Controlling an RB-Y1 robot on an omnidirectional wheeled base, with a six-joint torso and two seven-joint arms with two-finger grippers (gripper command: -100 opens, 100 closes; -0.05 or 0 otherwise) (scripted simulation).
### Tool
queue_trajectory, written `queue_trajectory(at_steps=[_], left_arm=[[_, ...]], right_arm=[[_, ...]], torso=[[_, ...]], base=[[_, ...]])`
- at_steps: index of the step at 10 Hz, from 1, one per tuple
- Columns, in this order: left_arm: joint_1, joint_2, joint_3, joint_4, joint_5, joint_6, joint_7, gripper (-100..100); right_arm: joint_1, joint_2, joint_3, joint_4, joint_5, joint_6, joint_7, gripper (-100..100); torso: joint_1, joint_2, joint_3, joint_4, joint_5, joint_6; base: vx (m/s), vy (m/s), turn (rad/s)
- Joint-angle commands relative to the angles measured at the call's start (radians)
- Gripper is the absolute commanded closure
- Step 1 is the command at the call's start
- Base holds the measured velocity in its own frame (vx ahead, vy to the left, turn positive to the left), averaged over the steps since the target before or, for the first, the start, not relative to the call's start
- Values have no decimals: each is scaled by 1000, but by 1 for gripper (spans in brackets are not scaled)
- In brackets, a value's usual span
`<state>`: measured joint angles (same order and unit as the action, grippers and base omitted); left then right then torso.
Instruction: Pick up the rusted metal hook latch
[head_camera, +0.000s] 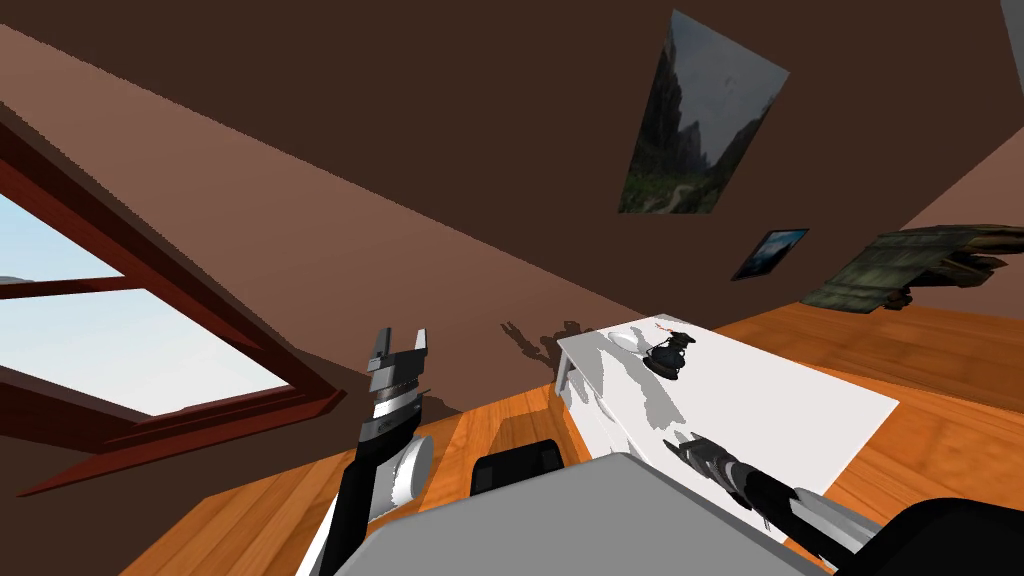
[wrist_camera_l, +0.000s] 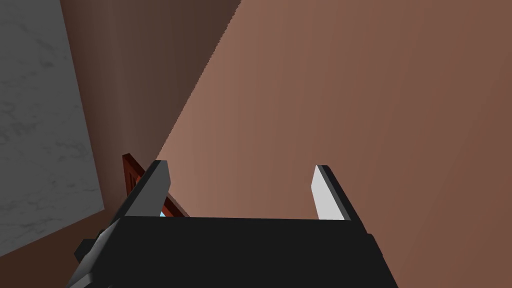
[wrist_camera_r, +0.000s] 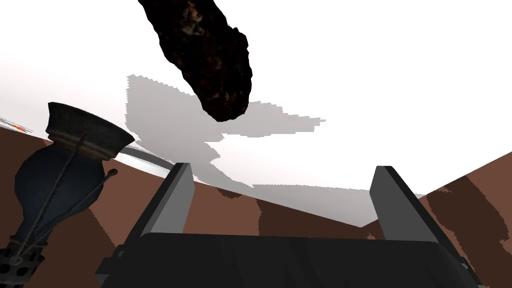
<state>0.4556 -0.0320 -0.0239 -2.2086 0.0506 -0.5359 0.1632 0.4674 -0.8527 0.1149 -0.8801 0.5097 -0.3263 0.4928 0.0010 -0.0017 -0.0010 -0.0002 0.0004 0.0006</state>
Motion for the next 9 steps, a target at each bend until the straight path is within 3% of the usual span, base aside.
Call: queue_trajectory(at_steps=[1, 3, 4, 8, 9], left_arm=[[0, 0, 0, 0, 0, 0, 0, 0], [0, 0, 0, 0, 0, 0, 0, 0], [0, 0, 0, 0, 0, 0, 0, 0], [0, 0, 0, 0, 0, 0, 0, 0], [0, 0, 0, 0, 0, 0, 0, 0]], right_arm=[[3, -3, 4, 31, 7, 3, 14, -100], [-10, -20, 39, 107, 33, 22, 41, -100], [-10, -20, 39, 107, 33, 22, 41, -100], [-27, -37, 101, 224, 75, 50, 83, -100], [-29, -26, 85, 213, 69, 41, 85, -100]], torso=[[0, 0, 0, 0, 0, 0], [0, 1, 0, 0, 0, 0], [0, 0, 0, 0, 0, 0], [1, 1, 0, 0, 0, 0], [1, 0, 0, 0, 0, 0]], base=[[25, 7, 22], [34, 15, 35], [32, 16, 11], [29, 21, 35], [16, 10, 5]])
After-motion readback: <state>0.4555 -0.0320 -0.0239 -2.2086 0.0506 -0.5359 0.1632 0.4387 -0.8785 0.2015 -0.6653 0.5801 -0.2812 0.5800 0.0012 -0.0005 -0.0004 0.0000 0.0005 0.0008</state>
